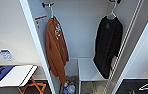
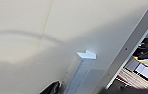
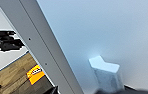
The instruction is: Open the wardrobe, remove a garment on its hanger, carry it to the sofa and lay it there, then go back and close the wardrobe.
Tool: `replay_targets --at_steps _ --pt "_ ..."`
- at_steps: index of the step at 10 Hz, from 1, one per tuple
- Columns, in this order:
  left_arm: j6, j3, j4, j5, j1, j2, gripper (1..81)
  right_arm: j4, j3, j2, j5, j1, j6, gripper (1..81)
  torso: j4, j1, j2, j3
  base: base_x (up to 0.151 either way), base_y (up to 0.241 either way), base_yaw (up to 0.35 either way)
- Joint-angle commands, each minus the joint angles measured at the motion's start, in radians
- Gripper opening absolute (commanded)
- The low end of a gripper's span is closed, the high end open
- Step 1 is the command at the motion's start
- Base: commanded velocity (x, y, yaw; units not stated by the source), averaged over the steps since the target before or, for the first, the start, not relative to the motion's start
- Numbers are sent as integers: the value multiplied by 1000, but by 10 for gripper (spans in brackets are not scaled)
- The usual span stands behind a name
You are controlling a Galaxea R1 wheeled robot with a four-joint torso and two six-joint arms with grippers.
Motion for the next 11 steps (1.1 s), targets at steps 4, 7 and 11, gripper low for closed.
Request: replay_targets --at_steps 4,7,11 --pt "-40 267 153 260 93 -79 811 29 147 -18 -106 -16 40 811 0 0 -1 0 0 0 0" --pt "-40 239 149 239 111 -76 811 31 100 -57 -104 -45 42 811 0 -3 -1 1 0 0 0" --pt "-47 187 141 237 116 -56 811 31 18 -141 -17 -139 39 811 0 -3 -1 2 0 0 0"
